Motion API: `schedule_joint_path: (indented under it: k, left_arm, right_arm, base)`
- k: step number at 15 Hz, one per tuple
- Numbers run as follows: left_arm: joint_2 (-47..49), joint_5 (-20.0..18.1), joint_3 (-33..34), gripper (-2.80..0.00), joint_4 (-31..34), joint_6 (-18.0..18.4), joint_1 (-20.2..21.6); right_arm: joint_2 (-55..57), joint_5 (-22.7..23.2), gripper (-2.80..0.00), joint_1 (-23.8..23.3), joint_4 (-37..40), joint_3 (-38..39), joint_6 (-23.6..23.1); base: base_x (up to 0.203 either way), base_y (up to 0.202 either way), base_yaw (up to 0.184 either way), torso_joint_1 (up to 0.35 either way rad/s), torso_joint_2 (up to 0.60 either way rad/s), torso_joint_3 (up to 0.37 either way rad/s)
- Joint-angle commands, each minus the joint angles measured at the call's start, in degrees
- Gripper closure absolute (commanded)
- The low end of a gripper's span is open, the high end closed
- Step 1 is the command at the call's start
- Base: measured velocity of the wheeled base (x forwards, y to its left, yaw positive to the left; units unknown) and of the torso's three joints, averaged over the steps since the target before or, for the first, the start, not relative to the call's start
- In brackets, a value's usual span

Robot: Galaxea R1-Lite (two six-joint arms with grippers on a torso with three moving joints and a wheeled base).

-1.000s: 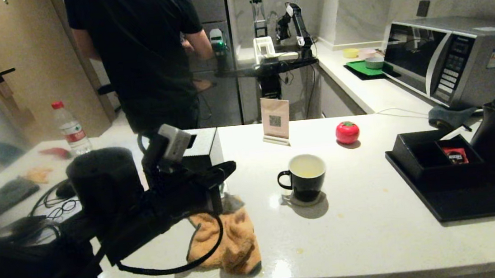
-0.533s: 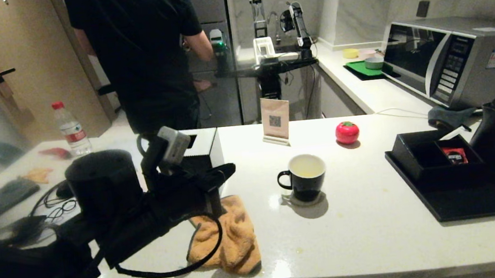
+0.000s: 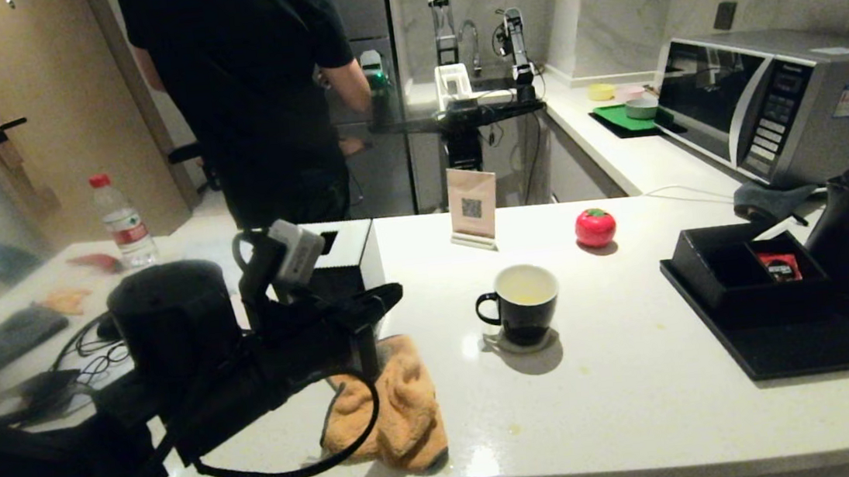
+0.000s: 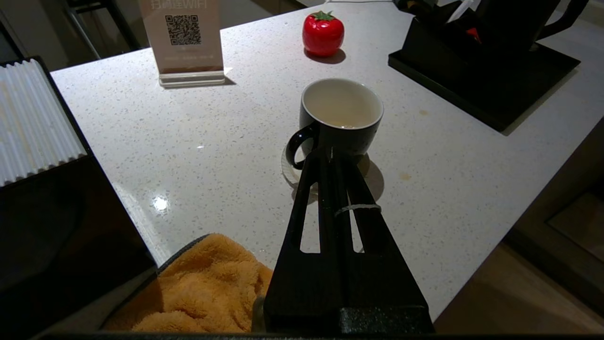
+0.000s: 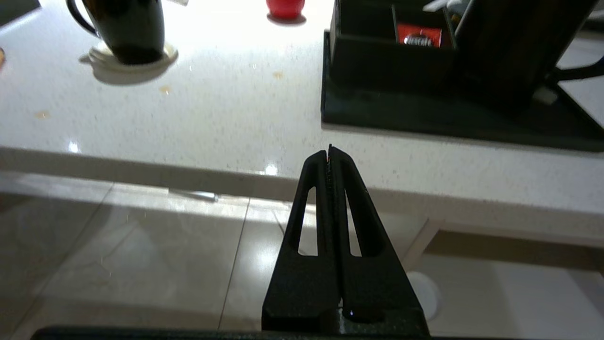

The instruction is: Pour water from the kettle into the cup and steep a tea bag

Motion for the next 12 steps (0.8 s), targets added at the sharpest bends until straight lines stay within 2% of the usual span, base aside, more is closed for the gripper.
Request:
schedule_joint_path:
  k: [1, 7, 12]
  left_arm:
    - [0.4, -0.1, 0.0, 0.0, -0.4, -0.1, 0.1]
    - [0.8, -0.2, -1.2, 0.0, -0.4, -0.1, 0.1]
    - [3.7, -0.4, -6.8, 0.0, -0.4, -0.3, -0.5]
  right_arm:
    - [-1.3, 0.1, 0.0, 0.1, -1.0, 0.3, 0.3]
    - [-1.3, 0.1, 0.0, 0.1, -1.3, 0.3, 0.3]
    - [-1.3, 0.1, 0.0, 0.1, -1.3, 0.3, 0.3]
  base:
    - [0.0, 0.0, 0.0, 0.0, 0.0, 0.0]
    - [0.0, 0.0, 0.0, 0.0, 0.0, 0.0]
    - [0.0, 0.0, 0.0, 0.0, 0.0, 0.0]
